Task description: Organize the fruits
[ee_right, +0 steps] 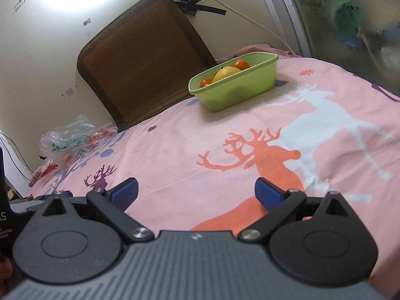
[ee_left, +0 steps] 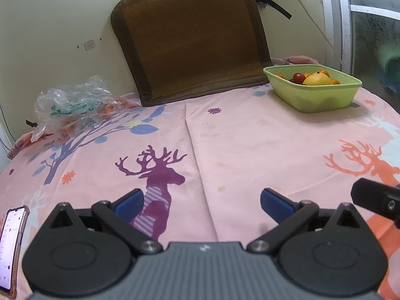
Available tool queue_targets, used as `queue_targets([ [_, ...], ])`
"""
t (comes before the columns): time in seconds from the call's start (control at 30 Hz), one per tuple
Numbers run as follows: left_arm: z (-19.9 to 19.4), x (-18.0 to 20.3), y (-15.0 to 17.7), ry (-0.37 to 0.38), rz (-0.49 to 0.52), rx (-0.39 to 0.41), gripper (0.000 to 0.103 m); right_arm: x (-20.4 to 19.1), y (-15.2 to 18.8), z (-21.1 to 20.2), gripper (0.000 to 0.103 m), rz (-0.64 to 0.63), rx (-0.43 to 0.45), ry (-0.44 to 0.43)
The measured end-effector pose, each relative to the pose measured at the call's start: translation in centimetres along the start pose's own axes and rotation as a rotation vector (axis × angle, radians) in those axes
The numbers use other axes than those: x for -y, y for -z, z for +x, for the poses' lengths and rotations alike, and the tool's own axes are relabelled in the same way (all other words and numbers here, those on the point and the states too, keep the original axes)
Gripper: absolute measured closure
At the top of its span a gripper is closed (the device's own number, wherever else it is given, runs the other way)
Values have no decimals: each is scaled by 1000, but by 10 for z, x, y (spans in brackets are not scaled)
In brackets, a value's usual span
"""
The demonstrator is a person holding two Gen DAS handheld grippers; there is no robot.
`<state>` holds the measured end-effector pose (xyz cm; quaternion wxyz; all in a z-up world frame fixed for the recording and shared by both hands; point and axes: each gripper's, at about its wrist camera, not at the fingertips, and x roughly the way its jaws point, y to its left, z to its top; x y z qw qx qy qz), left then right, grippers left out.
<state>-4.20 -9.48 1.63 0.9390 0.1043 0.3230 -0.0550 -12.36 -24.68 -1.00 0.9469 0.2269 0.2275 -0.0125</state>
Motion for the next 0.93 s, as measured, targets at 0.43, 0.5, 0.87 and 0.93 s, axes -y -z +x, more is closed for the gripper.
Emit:
queue_targets([
  [0.43, 3, 1, 1, -8, 4, -19, 0, 0, 1, 1, 2, 1, -3, -1],
  [0.5, 5, 1, 1, -10, 3, -24, 0, 0, 1, 1, 2, 1, -3, -1],
  [0.87, 3, 1, 1, 27, -2, -25, 0, 1, 2, 1, 2, -1, -5, -1],
  [0.93, 3, 2, 1, 39, -1, -22, 0, 1, 2, 1, 2, -1, -5, -1],
])
